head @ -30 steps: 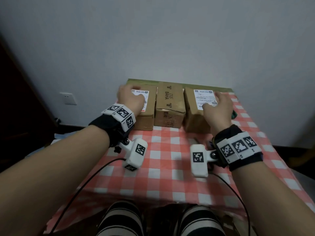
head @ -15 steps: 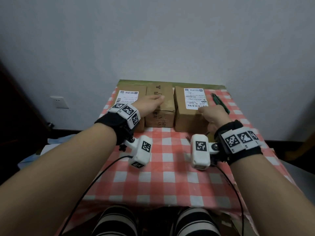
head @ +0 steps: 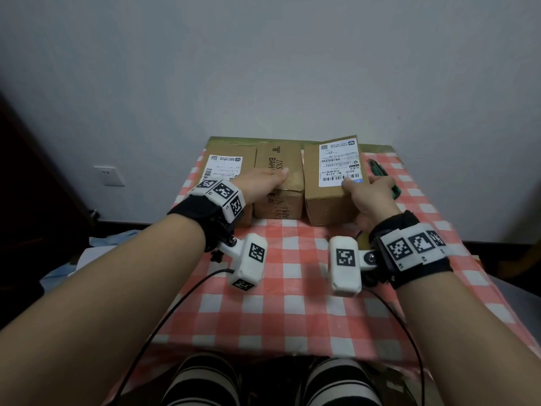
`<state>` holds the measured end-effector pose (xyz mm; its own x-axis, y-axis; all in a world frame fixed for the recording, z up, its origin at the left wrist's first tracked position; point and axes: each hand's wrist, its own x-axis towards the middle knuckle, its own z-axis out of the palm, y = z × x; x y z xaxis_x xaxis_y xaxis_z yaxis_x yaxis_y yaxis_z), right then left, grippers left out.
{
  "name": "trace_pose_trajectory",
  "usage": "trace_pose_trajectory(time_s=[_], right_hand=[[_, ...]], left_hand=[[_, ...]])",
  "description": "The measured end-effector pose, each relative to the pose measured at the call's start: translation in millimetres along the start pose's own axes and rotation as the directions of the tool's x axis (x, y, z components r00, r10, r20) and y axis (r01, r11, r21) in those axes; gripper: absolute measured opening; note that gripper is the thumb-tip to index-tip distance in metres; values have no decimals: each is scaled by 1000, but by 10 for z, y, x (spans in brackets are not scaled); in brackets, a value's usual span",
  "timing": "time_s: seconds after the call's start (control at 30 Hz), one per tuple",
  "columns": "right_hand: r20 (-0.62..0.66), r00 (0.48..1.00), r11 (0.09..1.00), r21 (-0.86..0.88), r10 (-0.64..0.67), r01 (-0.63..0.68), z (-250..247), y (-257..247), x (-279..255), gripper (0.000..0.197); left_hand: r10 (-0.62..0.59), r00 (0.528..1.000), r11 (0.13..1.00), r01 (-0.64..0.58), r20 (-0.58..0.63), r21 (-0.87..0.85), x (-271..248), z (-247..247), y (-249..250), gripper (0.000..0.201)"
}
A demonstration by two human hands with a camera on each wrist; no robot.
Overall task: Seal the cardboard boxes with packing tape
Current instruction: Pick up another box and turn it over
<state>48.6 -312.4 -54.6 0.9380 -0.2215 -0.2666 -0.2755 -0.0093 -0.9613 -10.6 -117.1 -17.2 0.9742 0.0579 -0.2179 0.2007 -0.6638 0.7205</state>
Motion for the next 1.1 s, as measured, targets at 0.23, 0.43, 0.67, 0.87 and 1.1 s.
trace_pose_trajectory(time_s=[0.23, 0.43, 0.67, 0.87, 1.1], right_hand=[[-5, 989, 986, -78, -151, 150, 1, -75, -86, 63], [30, 970, 968, -61, -240, 242, -142, -220, -226, 71], [119, 952, 957, 107, -283, 271, -356, -374, -538, 58], [283, 918, 957, 158, -279, 242, -479, -463, -895, 44], [504, 827, 963, 33, -247, 268, -650, -471, -1191, 31]], left_hand=[[-12, 1000, 996, 14, 16, -83, 23, 13, -40, 60], [-22, 997, 858, -20, -76, -513, 10, -57, -162, 57], [-26, 987, 819, -72, -161, -570, -222, -224, 54, 34], [-1, 988, 816, -89, -155, -571, -572, -398, 256, 58], [-13, 986, 838, -79, -164, -540, -895, -457, 308, 49]])
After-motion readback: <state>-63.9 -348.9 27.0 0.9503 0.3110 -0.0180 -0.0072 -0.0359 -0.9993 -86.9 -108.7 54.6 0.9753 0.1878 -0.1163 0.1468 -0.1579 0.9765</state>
